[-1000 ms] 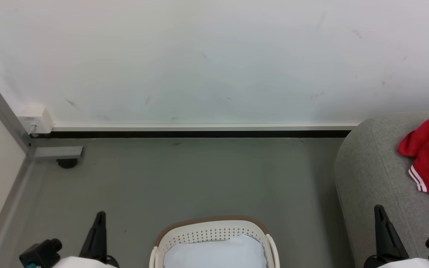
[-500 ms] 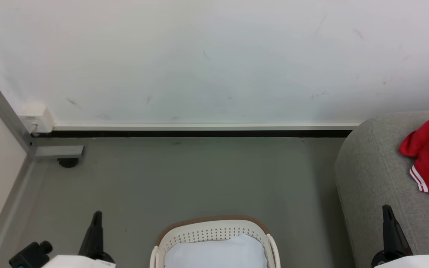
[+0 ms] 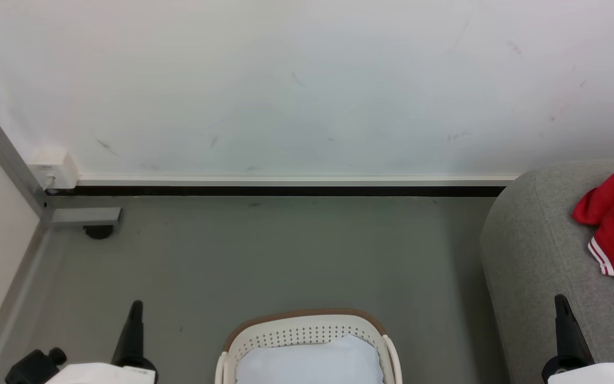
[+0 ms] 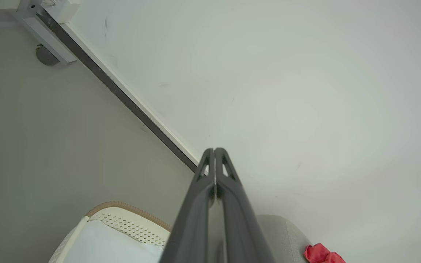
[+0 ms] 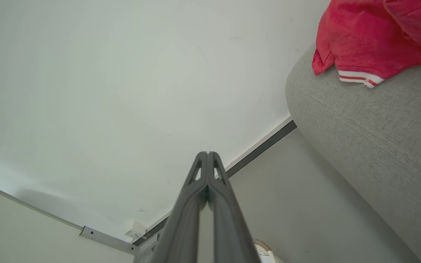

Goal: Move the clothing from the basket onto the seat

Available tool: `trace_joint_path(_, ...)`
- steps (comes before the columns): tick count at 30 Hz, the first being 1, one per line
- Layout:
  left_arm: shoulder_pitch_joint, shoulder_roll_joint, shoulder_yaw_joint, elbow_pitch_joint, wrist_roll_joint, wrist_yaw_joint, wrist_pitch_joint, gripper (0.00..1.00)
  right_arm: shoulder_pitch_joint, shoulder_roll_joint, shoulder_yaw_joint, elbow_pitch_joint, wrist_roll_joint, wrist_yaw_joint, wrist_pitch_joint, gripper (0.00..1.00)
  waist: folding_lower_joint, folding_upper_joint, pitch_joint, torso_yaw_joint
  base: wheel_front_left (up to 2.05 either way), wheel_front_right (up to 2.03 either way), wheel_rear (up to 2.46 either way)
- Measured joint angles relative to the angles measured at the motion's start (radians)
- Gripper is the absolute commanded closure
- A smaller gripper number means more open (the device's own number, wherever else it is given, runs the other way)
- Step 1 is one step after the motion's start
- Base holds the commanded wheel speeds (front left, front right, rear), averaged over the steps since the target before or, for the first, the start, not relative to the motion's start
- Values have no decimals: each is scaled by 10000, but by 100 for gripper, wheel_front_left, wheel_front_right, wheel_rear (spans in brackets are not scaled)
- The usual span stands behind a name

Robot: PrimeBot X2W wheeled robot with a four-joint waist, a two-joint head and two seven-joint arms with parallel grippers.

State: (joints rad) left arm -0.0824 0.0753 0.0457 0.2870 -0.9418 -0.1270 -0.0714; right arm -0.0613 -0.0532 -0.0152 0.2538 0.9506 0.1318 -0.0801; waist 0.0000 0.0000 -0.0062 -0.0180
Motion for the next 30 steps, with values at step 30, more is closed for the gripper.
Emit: trace_joint_path(30,-108,-107,309,-169,-2995,0,836,100,-191,-15,-393,-19,3045,0,817,100,0,0,33,68,0,0,0)
